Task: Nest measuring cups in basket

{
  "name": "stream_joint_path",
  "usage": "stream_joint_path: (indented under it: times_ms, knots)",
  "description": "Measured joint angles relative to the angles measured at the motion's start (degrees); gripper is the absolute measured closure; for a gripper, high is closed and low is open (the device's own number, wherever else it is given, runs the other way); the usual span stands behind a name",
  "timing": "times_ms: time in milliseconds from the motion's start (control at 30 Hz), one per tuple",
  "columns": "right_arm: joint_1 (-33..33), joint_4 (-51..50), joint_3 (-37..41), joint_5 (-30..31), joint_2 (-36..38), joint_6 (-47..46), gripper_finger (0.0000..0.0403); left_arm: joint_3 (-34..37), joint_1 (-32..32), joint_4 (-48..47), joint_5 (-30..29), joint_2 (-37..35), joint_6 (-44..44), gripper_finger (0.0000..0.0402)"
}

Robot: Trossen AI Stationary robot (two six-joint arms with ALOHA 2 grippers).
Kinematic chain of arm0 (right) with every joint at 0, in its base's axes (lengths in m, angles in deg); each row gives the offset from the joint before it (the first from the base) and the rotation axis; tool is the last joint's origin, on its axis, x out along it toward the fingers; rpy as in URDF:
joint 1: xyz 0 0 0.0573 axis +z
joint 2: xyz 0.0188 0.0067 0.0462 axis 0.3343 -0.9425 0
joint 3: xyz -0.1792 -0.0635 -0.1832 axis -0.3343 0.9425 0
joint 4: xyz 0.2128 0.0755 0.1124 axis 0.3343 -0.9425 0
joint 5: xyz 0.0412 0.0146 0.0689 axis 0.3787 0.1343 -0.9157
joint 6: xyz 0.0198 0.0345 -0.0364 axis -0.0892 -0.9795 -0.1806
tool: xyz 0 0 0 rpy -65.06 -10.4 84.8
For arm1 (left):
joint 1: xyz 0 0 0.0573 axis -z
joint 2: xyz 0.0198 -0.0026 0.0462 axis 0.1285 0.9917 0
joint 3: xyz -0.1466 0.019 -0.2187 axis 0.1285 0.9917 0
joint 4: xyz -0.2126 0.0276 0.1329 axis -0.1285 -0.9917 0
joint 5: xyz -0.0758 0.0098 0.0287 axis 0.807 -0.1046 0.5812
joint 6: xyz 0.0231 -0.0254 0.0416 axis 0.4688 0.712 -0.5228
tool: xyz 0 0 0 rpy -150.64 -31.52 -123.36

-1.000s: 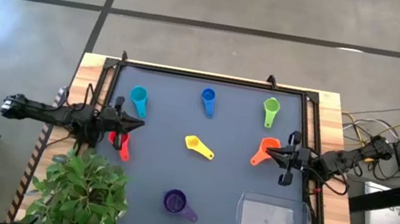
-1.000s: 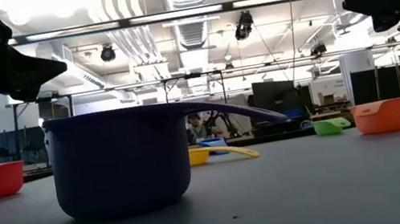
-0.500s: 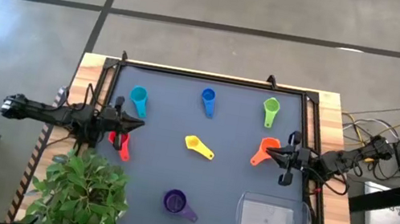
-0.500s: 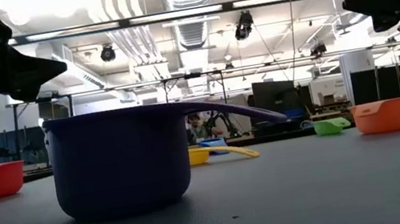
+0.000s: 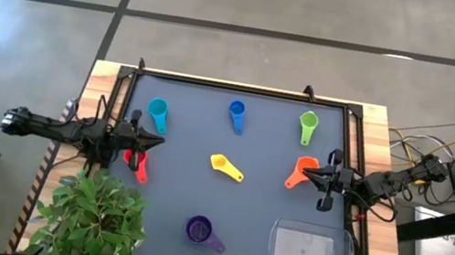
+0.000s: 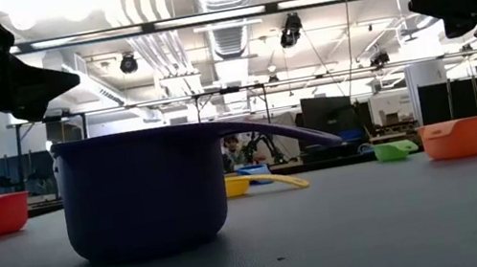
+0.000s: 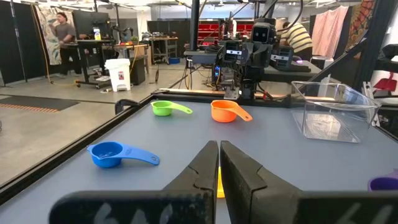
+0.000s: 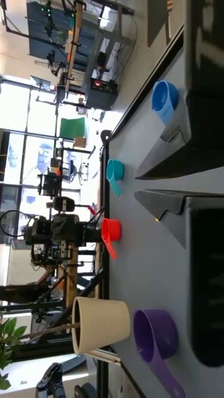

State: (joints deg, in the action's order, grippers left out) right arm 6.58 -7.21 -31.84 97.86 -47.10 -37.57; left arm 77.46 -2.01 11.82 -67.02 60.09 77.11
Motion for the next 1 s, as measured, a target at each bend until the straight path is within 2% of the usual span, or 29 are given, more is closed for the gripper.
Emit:
stream_joint_path:
  times_ms: [833, 1000]
  knots:
    - [0.0, 0.0, 0.0, 0.0, 0.0, 0.0, 0.0374, 0.0, 0.0, 0.0, 0.0, 0.0, 0.0, 0.0402]
    - [0.0, 0.2, 0.0, 0.0, 0.0, 3.7, 0.0374, 0.0, 0.0, 0.0, 0.0, 0.0, 0.0, 0.0402]
